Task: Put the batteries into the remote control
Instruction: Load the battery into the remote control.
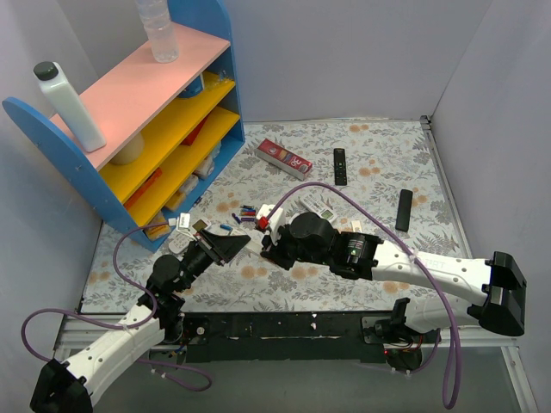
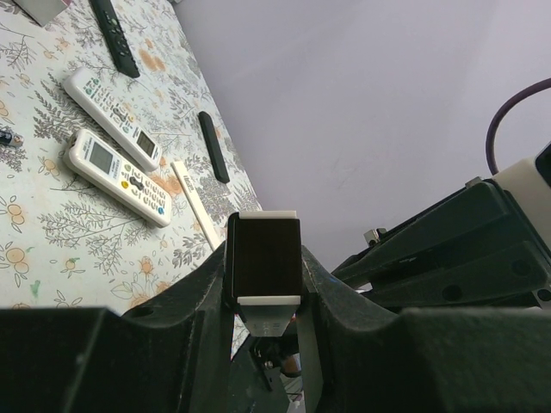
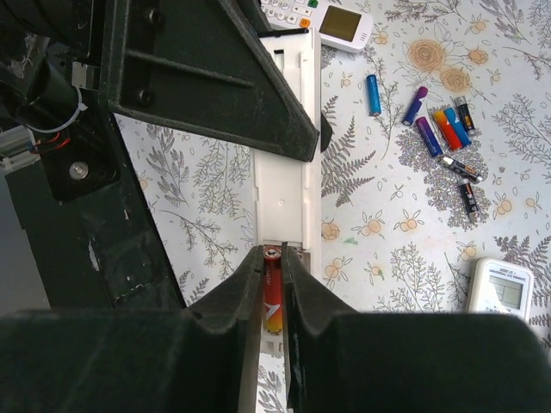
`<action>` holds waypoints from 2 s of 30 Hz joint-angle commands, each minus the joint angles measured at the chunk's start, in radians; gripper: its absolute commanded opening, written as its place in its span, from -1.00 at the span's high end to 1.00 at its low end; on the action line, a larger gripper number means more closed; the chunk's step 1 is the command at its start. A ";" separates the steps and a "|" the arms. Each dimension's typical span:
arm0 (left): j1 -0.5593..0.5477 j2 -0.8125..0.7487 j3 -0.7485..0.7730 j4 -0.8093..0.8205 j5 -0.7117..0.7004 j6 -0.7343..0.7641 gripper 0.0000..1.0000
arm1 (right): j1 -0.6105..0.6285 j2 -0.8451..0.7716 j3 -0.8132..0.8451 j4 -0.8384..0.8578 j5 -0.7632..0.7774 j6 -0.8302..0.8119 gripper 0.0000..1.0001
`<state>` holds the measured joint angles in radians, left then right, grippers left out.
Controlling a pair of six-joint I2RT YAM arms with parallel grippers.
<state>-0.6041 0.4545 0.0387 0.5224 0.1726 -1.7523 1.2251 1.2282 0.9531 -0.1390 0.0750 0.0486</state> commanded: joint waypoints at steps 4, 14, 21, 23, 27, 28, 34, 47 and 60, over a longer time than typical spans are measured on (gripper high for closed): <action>0.000 -0.028 -0.059 0.022 0.002 -0.029 1.00 | -0.003 -0.012 -0.023 0.042 -0.014 -0.010 0.69; 0.000 -0.076 -0.054 0.011 -0.016 -0.052 1.00 | -0.001 0.001 -0.065 0.049 -0.006 -0.018 0.83; 0.000 -0.105 -0.042 0.016 -0.016 -0.052 1.00 | -0.006 0.017 -0.077 0.039 -0.012 -0.015 0.88; 0.000 -0.106 -0.042 0.022 -0.010 -0.050 1.00 | -0.004 0.024 -0.076 0.038 -0.015 -0.015 0.88; 0.000 -0.106 -0.042 0.024 -0.010 -0.049 1.00 | -0.004 0.039 -0.074 0.027 -0.027 -0.016 0.88; 0.000 -0.108 -0.042 0.024 -0.010 -0.047 1.00 | -0.004 0.047 -0.074 0.029 -0.032 -0.016 0.88; 0.001 -0.100 -0.021 0.024 -0.008 -0.032 1.00 | -0.004 0.092 -0.063 0.006 -0.053 -0.021 0.88; 0.000 -0.116 -0.008 -0.019 -0.048 0.014 1.00 | -0.004 0.197 -0.011 -0.105 -0.044 -0.026 0.89; 0.000 -0.096 -0.036 0.025 0.004 0.085 1.00 | -0.003 0.211 0.030 -0.050 -0.063 0.007 0.84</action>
<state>-0.6003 0.3725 0.0082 0.3344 0.1181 -1.6371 1.2232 1.4162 0.9550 -0.1577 0.0296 0.0425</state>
